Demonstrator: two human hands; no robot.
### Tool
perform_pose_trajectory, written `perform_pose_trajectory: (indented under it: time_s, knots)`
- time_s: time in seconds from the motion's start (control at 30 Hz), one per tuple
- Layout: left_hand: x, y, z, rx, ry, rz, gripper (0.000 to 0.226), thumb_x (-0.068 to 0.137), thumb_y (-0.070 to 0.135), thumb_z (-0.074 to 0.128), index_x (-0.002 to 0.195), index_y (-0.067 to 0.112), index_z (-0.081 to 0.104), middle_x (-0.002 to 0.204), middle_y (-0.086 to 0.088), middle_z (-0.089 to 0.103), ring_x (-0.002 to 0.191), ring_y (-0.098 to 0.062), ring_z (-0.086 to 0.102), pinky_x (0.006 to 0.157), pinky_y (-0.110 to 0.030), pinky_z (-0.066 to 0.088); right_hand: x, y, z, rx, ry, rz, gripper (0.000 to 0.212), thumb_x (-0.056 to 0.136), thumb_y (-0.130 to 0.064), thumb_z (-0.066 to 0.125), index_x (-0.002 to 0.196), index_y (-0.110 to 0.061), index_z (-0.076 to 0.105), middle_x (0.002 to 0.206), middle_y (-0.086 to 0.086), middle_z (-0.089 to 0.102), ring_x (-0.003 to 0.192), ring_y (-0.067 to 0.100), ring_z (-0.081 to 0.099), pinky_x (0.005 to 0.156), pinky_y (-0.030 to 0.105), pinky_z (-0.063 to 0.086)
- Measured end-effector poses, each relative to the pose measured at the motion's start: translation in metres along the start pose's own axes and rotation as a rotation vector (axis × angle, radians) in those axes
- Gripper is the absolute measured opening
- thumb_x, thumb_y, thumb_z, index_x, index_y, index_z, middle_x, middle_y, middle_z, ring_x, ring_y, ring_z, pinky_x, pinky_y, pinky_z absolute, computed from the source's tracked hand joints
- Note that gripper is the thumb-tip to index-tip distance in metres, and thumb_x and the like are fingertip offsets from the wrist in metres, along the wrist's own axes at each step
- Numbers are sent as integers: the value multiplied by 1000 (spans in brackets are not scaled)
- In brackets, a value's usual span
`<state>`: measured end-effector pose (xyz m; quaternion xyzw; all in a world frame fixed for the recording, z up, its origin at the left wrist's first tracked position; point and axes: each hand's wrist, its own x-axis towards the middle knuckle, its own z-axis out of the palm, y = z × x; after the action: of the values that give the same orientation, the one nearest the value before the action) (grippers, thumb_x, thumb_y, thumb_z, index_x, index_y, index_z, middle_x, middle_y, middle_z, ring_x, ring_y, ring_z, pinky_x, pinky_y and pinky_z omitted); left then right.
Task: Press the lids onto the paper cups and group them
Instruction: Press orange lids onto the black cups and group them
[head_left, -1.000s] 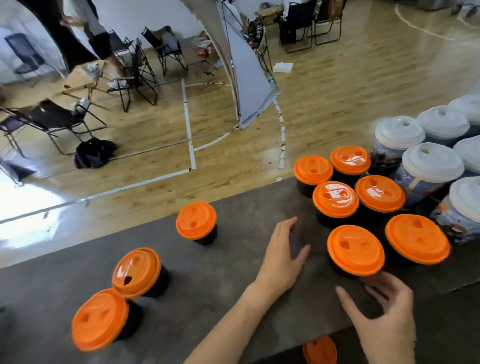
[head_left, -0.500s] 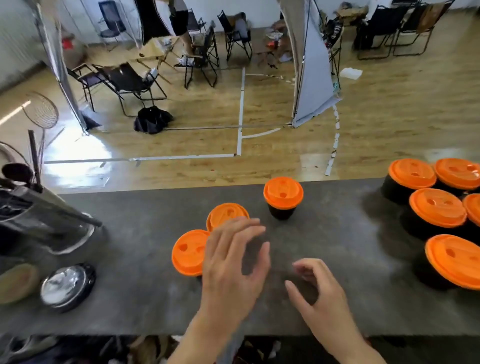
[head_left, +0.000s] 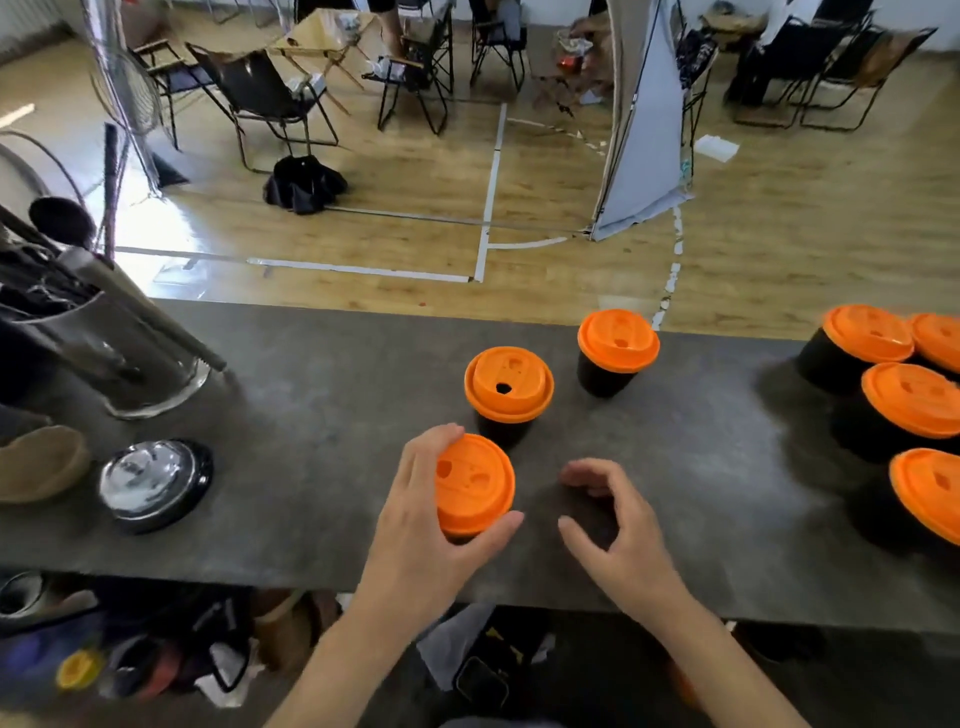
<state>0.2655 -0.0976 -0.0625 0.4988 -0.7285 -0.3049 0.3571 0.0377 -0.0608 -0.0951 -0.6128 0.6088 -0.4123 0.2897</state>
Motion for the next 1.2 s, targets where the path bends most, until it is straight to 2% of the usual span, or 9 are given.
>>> perform_pose_trajectory:
  time_s: [0.17,0.33,0.5,0.57,0.7,0.8,0.93,1.07,1.2]
  knots:
    - [-5,12,21,-72,-68,29,84,78,73,68,145,44,27,142,29,31,131,10,36,99,2,28,-15,1,-4,-130,-260,-110,82,82,-42,81,150,-32,36,145,-19,46,138,8,47,114,26,40]
    - [-1,39,71,-154,-246,126,88,80,65,75,149,41,26,146,26,30,135,5,37,104,-3,29,-30,5,-11,24,-70,-19,89,73,-64,85,142,-61,29,140,-36,47,131,-6,51,103,7,40]
    - [39,60,118,-501,-379,-24,50,103,51,51,148,29,41,141,12,54,130,-1,51,113,-27,40,-16,19,-48,61,274,112,83,60,-55,89,129,-44,45,122,-39,57,114,-11,59,90,4,44]
    - [50,59,132,-607,-354,-61,38,109,41,37,142,27,49,132,12,63,126,-3,57,109,-24,41,-12,27,-58,72,290,144,84,57,-50,94,125,-43,45,121,-36,59,115,-9,59,89,5,45]
    - [52,53,150,-678,-271,-54,34,108,32,34,133,23,56,117,16,68,115,-5,63,95,-13,43,-10,39,-62,72,279,161,77,59,-47,96,118,-44,47,118,-31,64,111,-4,64,87,10,48]
    - [70,53,155,-727,-245,-101,27,96,24,41,116,19,59,109,16,71,105,-3,65,89,-19,47,-6,39,-63,74,294,118,76,65,-42,95,127,-40,52,122,-21,64,118,3,63,94,13,47]
    - [87,63,160,-748,-345,-91,35,102,25,35,115,12,65,114,1,76,109,-13,70,91,-20,51,-6,42,-63,72,319,95,75,67,-35,94,131,-30,54,123,-19,62,120,7,62,97,16,47]
    - [81,59,166,-737,-265,-73,37,107,24,32,111,16,68,106,2,74,101,-11,70,87,-16,49,-7,42,-57,69,352,141,88,59,-49,99,129,-36,47,127,-26,59,121,1,60,97,12,46]
    - [84,57,167,-741,-235,-58,34,102,34,38,110,17,66,107,-2,73,102,-16,69,89,-22,51,-4,41,-58,34,365,140,78,64,-48,97,126,-37,52,123,-24,62,118,1,61,94,12,46]
